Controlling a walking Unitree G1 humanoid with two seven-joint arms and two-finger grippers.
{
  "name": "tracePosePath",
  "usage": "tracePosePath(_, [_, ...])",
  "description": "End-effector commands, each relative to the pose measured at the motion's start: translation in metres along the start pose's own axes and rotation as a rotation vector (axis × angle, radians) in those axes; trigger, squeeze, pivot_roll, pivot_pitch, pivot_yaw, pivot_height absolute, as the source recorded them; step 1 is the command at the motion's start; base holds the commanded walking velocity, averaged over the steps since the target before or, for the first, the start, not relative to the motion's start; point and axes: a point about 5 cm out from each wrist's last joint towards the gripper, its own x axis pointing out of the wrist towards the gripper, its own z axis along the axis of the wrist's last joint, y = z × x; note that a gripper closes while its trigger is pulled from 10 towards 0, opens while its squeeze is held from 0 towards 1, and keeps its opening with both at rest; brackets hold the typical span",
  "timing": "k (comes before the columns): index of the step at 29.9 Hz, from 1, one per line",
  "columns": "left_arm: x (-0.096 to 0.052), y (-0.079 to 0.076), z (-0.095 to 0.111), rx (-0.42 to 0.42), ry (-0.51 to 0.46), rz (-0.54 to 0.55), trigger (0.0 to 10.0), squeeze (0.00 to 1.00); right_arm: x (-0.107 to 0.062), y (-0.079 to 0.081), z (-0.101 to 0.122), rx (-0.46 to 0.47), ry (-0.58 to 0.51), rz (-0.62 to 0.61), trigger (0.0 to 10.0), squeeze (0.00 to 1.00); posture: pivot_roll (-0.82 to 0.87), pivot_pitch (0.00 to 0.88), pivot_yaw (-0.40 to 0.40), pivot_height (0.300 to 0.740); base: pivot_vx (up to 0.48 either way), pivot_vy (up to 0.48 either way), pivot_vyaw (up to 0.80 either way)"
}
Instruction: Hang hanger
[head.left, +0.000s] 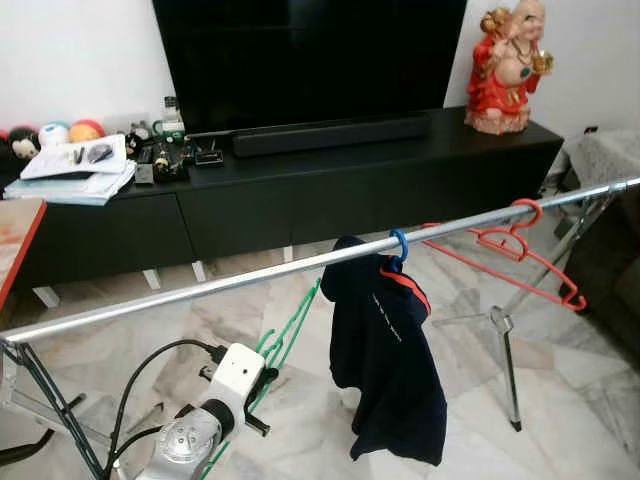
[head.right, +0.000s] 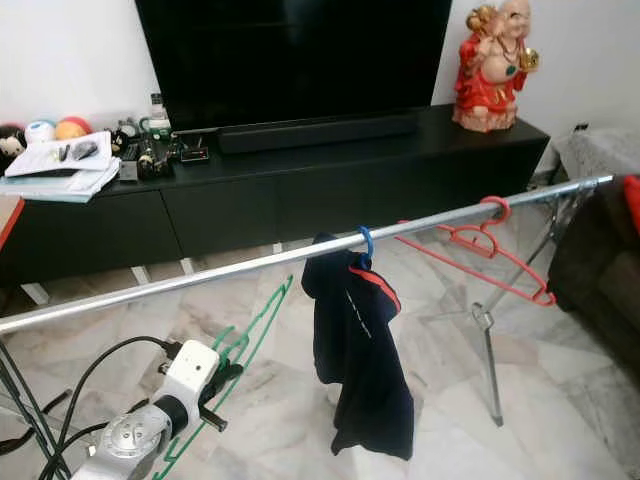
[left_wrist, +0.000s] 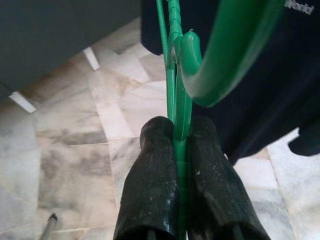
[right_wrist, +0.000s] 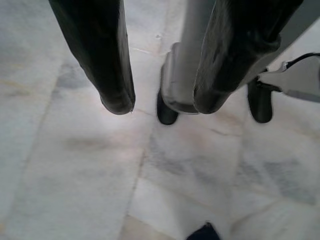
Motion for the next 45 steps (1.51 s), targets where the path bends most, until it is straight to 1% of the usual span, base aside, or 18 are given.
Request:
tracePosePath(1, [0.000,0.005,0.003,-0.006,-0.015,0.030,10.0,0.00,0.000,0.001,-0.004,0.003,0.011,0.002,10.0,0.00,0.17,0.000,0.005,0.740,0.000,0.000,0.00])
tracePosePath(4, [0.000,0.007,0.004,-0.004,-0.018,0.045,10.0,0.00,0.000,0.001,-0.004,0.002,0.012,0.004,10.0,0.00,0.17,0.000,0.004,0.740,0.000,0.000,0.00])
tracePosePath(10, [-0.001,0.010,0.003,-0.001,-0.013,0.053,10.0,0.00,0.000,0.000,-0.004,0.000,0.012,0.006,10.0,0.00,0.17,0.000,0.000,0.740,0.246,0.000,0.00])
tracePosePath(14, [-0.001,0.009,0.002,-0.001,-0.012,0.046,10.0,0.00,0.000,0.000,-0.004,-0.001,0.012,0.006,10.0,0.00,0.17,0.000,0.001,0.740,0.245,0.000,0.00])
tracePosePath(18, [-0.001,0.005,0.002,0.004,-0.014,0.016,10.0,0.00,0.000,0.000,-0.004,-0.004,0.013,0.006,10.0,0.00,0.17,0.000,0.001,0.740,0.247,0.000,0.00])
tracePosePath(21, [-0.002,-0.005,0.002,0.017,-0.016,-0.082,10.0,0.00,0.000,0.000,-0.004,-0.008,0.013,0.007,10.0,0.00,0.17,0.000,0.000,0.740,0.000,0.000,0.00])
tracePosePath(22, [-0.004,-0.011,0.002,0.028,-0.010,-0.142,10.0,0.00,0.000,0.000,-0.004,-0.007,0.013,0.006,10.0,0.00,0.17,0.000,0.000,0.740,0.000,0.000,0.00])
tracePosePath(23, [-0.005,-0.013,0.002,0.033,-0.008,-0.170,10.0,0.00,0.000,0.000,-0.004,-0.008,0.013,0.007,10.0,0.00,0.17,0.000,0.000,0.740,0.000,0.000,0.00])
tracePosePath(24, [-0.005,-0.013,0.002,0.033,-0.008,-0.170,10.0,0.00,0.000,0.000,-0.004,-0.008,0.013,0.007,10.0,0.00,0.17,0.000,0.000,0.740,0.000,0.000,0.00])
tracePosePath(25, [-0.006,-0.018,0.003,0.046,-0.008,-0.210,10.0,0.00,0.000,0.000,-0.004,-0.011,0.013,0.008,10.0,0.00,0.17,0.000,0.001,0.740,0.000,0.000,0.00])
tracePosePath(29, [-0.006,-0.021,0.005,0.071,-0.008,-0.244,10.0,0.00,0.000,0.000,-0.003,-0.014,0.014,0.008,10.0,0.00,0.17,0.000,0.000,0.740,0.000,0.000,0.00])
tracePosePath(31, [0.001,-0.024,0.015,0.104,-0.041,-0.263,10.0,0.00,0.000,0.000,-0.003,-0.017,0.013,0.008,10.0,0.00,0.17,0.000,-0.001,0.740,0.000,0.000,0.00])
tracePosePath(32, [0.001,-0.024,0.015,0.104,-0.041,-0.263,10.0,0.00,0.000,0.000,-0.003,-0.017,0.013,0.008,10.0,0.00,0.17,0.000,-0.001,0.740,0.000,0.000,0.00])
tracePosePath(34, [0.009,-0.025,0.024,0.113,-0.069,-0.275,10.0,0.00,0.000,0.001,-0.002,-0.020,0.012,0.010,10.0,0.00,0.17,0.000,0.000,0.740,0.000,0.000,0.00])
tracePosePath(38, [0.018,-0.026,0.034,0.108,-0.092,-0.286,10.0,0.00,0.000,0.001,-0.002,-0.023,0.011,0.011,10.0,0.00,0.16,0.000,0.003,0.740,0.000,0.000,0.00])
tracePosePath(43, [0.032,-0.027,0.044,0.119,-0.093,-0.279,10.0,0.00,0.000,0.002,-0.003,-0.022,0.012,0.010,10.0,0.00,0.16,0.000,0.007,0.740,0.000,0.000,0.00])
tracePosePath(45, [0.034,-0.028,0.044,0.122,-0.091,-0.278,10.0,0.00,0.000,0.002,-0.003,-0.022,0.012,0.010,10.0,0.00,0.16,0.000,0.010,0.740,0.000,0.000,0.00])
